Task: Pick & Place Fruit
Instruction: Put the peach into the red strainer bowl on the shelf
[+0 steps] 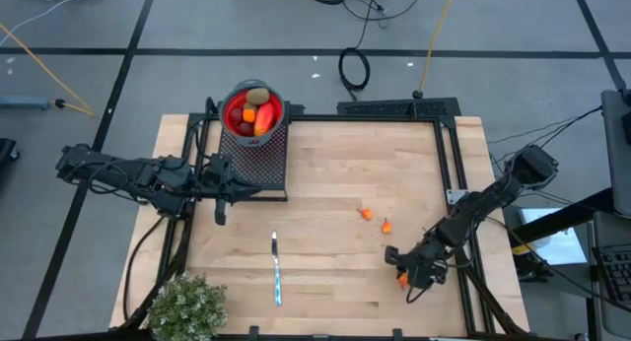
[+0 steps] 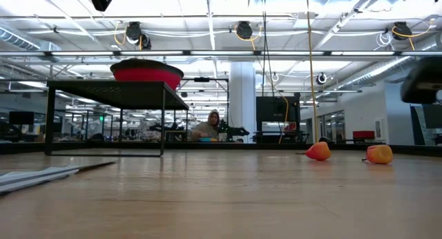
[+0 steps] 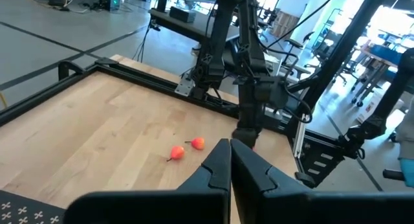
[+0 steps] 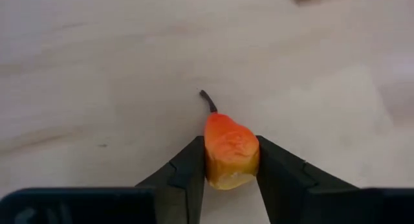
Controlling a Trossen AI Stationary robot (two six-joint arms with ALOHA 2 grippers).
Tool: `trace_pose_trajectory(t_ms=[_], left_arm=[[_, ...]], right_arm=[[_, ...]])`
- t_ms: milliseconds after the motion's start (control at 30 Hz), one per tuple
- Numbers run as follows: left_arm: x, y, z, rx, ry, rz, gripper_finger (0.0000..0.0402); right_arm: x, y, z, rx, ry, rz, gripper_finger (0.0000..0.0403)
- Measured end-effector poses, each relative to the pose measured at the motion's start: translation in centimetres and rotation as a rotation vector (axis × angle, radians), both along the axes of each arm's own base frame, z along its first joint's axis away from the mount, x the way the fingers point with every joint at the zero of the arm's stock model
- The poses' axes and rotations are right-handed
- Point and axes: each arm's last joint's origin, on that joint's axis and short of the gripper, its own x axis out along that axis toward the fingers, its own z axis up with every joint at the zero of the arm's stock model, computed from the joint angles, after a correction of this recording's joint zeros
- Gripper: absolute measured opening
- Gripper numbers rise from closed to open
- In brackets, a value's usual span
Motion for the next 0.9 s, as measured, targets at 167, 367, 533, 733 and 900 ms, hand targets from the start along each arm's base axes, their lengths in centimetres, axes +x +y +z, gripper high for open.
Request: trace_pose_trajectory(t_ms=[167, 367, 533, 733, 900], left_arm=[[0.1, 0.0, 0.2, -0.006, -0.025, 0.000, 0.0015], [0.1, 0.0, 1.0, -0.003, -0.099, -0.004, 0.0029], [0.1, 0.0, 1.4, 0.006, -0.142, -0.005, 0.0032], [0.1, -0.2, 1.5, 0.001, -0.151, -0.045, 0.0033], [0.2, -0.3, 1.4, -0.002, -0.147, -0.089, 0.0033]], right_arm=[[0.4, -0.6, 0.8, -0.006, -0.044, -0.191, 0.0112], [1.3, -2.4, 2.4, 0.015, -0.143, -0.568, 0.0110], [2.3, -4.0, 4.3, 0.143, -0.270, -0.880, 0.0112], [4.3, -5.3, 7.4, 0.463, -0.477, -1.059, 0.0110], [5.6, -7.0, 10.1, 0.733, -0.669, -1.131, 0.0110]])
